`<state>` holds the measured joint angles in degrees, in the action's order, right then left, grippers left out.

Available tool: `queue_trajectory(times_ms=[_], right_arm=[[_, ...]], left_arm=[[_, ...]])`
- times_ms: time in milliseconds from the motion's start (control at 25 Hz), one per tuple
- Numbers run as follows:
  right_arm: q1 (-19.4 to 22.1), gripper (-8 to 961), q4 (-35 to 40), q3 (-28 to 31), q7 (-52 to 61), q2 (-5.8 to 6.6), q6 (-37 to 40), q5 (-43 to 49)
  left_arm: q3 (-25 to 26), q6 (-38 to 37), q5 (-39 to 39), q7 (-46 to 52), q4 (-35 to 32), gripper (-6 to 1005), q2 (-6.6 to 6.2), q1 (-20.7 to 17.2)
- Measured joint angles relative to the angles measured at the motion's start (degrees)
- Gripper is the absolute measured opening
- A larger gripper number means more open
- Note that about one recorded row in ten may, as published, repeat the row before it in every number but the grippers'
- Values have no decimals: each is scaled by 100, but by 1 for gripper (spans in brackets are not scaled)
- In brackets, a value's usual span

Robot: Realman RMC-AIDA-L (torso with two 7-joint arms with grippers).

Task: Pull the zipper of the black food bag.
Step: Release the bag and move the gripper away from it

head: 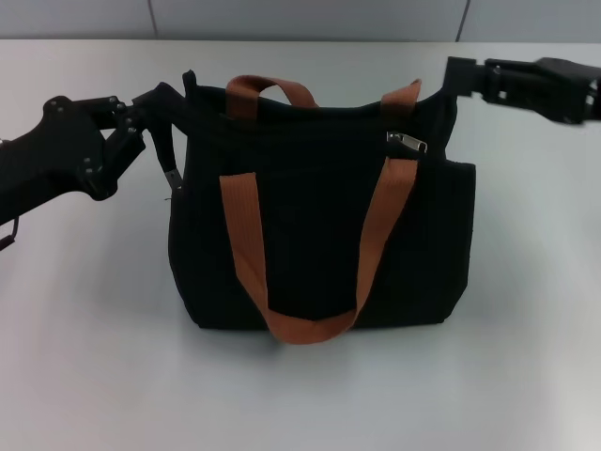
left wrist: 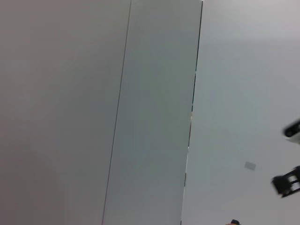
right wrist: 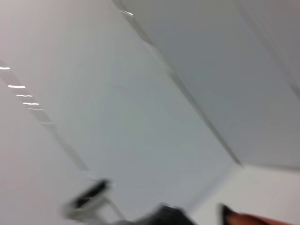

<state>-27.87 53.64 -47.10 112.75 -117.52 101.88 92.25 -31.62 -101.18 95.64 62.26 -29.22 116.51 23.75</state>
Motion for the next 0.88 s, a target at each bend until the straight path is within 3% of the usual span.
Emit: queue_trajectory(times_ms=[80,160,240,480,680,880], right_arm=[[21,198,-703,255,-1392,43,709,-173],[48,256,-900,279,-1853,57,915,-154],[151,494,-1239,269,-2701,70,1242,-14],[742,616,-1981,285,-5058,-63,1314,1007],[913,717,-2785,291,-6399,-67,948,1537],[989,818,-2974,240,-6778,-69,633,1625]], left_arm=[[-13,19,15,88,13,176,1,-44],[-18,21,15,103,12,176,1,-62],[-34,22,17,140,0,177,0,-100],[-47,-40,80,163,9,180,-55,-144],[-108,-26,113,167,9,182,-59,-151],[-149,4,113,221,13,184,-95,-152]])
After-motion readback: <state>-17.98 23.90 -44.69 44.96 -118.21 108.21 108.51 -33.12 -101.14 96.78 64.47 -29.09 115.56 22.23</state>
